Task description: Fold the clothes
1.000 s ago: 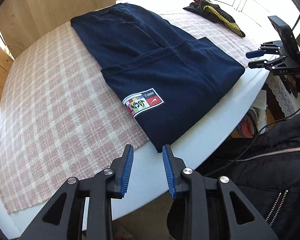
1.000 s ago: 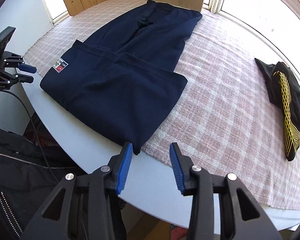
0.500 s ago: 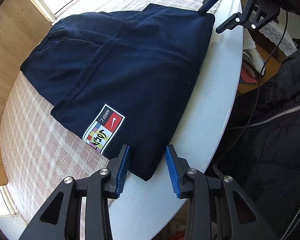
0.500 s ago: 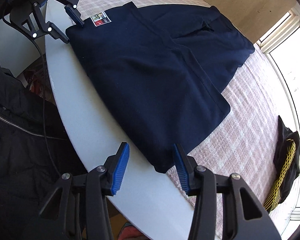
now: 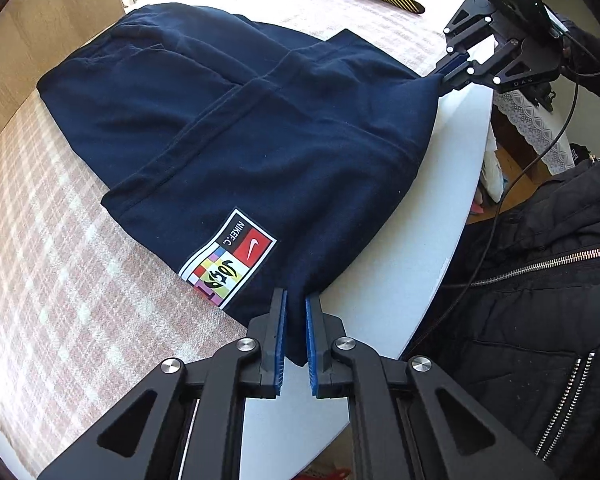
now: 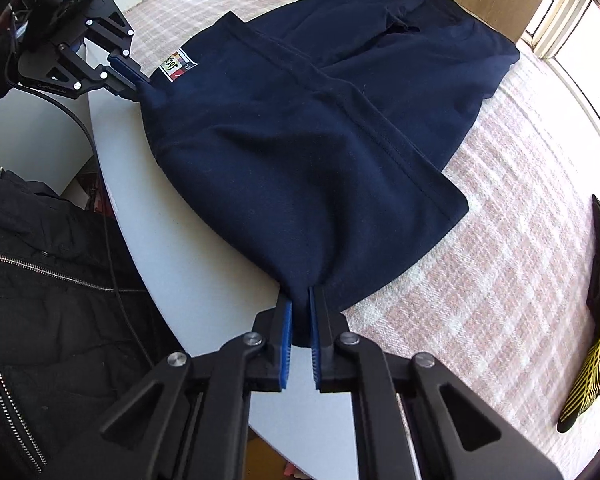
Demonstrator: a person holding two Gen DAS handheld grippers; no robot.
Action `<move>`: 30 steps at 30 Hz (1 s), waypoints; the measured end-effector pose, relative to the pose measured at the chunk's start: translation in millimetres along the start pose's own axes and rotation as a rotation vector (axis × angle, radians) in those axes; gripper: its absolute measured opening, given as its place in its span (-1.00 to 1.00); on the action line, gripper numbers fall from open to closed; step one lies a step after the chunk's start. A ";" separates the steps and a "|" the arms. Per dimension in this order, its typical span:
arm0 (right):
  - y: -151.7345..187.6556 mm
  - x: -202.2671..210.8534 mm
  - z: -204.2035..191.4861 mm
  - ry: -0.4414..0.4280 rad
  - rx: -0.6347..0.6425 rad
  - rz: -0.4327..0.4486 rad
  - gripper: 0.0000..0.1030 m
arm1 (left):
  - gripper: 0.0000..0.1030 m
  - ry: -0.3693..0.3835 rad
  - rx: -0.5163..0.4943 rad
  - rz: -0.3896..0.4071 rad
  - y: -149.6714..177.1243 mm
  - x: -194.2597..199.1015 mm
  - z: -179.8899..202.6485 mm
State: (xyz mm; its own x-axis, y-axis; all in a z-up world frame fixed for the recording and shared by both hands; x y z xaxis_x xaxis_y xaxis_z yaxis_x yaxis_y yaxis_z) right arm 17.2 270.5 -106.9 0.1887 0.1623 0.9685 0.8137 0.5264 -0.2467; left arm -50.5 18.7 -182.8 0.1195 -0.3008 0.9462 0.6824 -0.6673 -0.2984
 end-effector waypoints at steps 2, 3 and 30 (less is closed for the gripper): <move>-5.4 9.7 7.5 -0.003 -0.009 0.007 -0.86 | -0.85 0.011 0.015 0.030 -4.6 11.6 -6.9; -8.6 14.7 11.3 0.004 -0.011 0.014 -0.86 | -0.85 0.011 0.022 0.042 -7.4 17.3 -11.2; -316.3 -23.1 303.5 0.199 -0.087 0.136 -0.90 | -0.90 -0.206 0.182 0.212 -241.0 3.2 -348.7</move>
State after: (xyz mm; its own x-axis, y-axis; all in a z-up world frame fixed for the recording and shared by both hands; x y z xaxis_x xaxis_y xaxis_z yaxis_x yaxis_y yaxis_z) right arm -411.4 353.5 -61.1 0.3974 0.0546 0.9160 0.8161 0.4354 -0.3800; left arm -466.0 -59.0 -151.6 0.4031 -0.2634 0.8765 0.7419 -0.4667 -0.4814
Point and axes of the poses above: each gripper's, at about its wrist camera, not at the fingertips, and x roughly against the way its jaws point, z to its right, y to its underside, the point moved 1 cm from there along -x, roughly the way its jaws point
